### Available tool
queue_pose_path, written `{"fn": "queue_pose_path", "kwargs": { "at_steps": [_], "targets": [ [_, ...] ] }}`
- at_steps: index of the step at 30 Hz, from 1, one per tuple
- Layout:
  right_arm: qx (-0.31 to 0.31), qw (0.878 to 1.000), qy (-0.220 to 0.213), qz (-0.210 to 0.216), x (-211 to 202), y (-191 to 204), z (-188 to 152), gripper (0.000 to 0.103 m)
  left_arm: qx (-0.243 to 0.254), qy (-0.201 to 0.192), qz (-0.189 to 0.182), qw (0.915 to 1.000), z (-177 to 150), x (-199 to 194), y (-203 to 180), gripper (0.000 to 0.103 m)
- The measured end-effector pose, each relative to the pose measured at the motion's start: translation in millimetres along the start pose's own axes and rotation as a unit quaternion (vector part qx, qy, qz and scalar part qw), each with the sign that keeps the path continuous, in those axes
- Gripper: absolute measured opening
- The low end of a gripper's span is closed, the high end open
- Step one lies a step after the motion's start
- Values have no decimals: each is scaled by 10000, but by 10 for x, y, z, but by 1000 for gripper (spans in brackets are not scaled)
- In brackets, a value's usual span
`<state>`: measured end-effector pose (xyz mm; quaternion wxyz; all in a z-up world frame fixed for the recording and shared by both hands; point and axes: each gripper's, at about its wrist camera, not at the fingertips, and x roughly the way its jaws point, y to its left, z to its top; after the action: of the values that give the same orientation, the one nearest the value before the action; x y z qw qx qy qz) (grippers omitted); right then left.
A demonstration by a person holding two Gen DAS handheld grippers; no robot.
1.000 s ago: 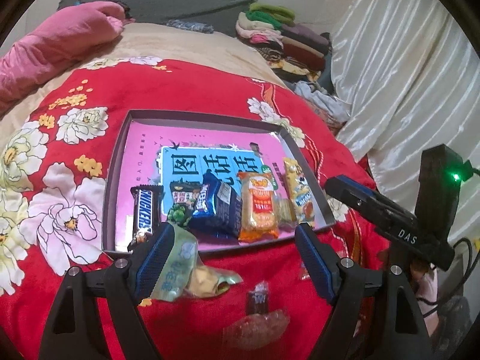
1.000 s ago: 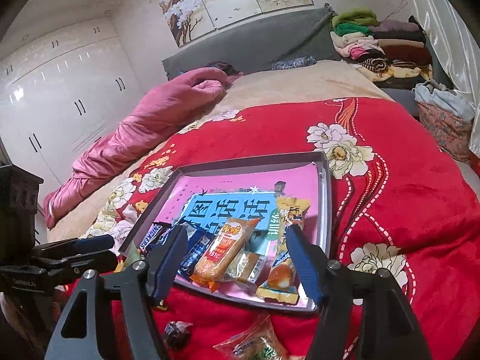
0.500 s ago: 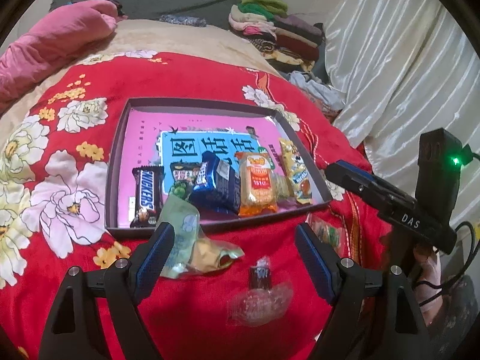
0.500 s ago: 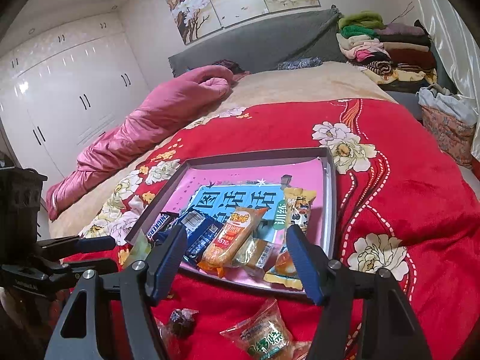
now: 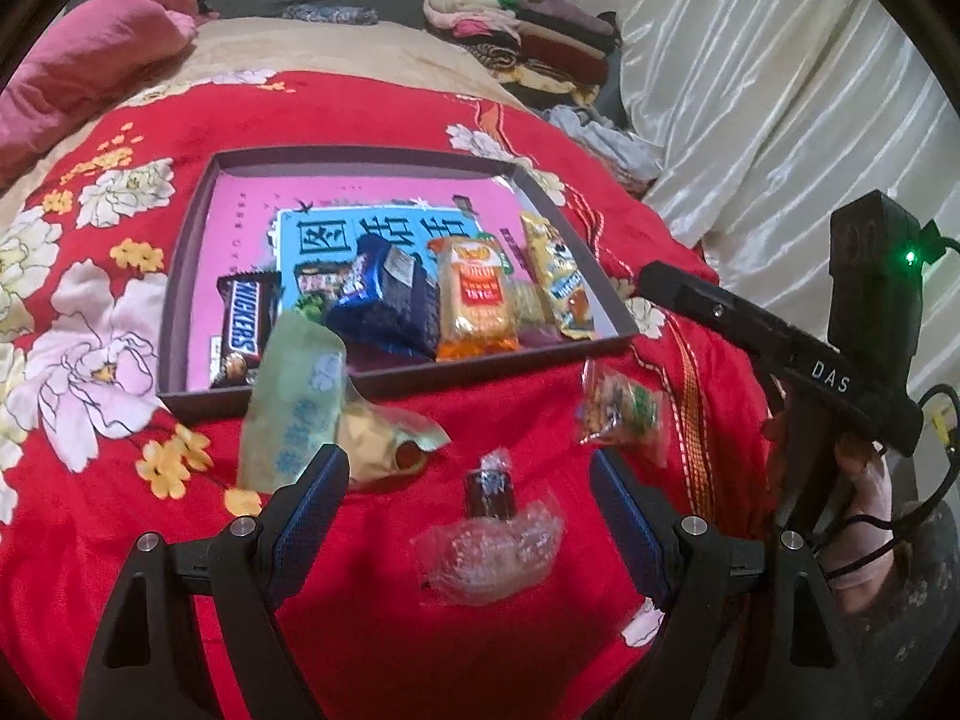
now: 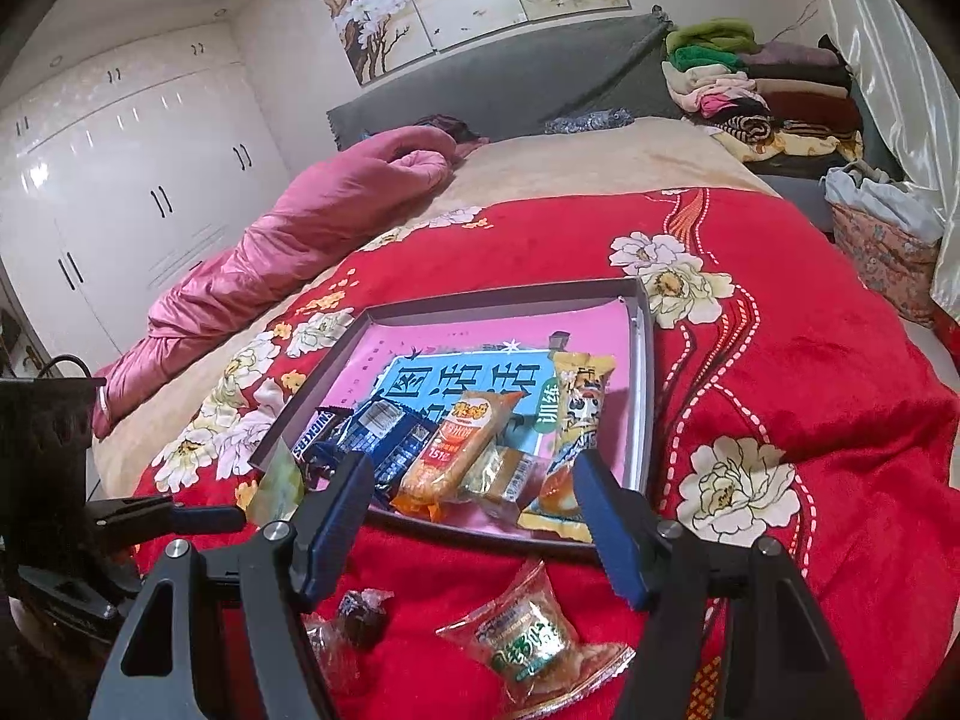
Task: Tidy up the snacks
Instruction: 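Move the left tool to the clear bag while the right tool approaches the green-label bag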
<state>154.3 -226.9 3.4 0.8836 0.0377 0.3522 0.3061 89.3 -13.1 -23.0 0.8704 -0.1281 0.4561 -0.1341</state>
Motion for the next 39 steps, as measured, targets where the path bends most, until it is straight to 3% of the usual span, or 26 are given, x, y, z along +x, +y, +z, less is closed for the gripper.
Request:
{"fn": "queue_pose_path", "kwargs": {
  "at_steps": [14, 26, 32, 39],
  "targets": [
    [15, 9998, 155, -113, -89, 27, -154, 69, 116, 224, 76, 9997, -158, 95, -100, 84],
    [9, 9978, 489, -448, -59, -29, -272, 70, 185, 441, 117, 9988, -274, 203, -181, 84],
    [-140, 9957, 761, -514, -1, -28, -334, 70, 114, 542, 135, 9984, -308, 266, -172, 84],
    [-732, 9863, 1186, -879, 133, 51, -432, 70, 103, 627, 163, 9978, -343, 312, -176, 84]
  ]
}}
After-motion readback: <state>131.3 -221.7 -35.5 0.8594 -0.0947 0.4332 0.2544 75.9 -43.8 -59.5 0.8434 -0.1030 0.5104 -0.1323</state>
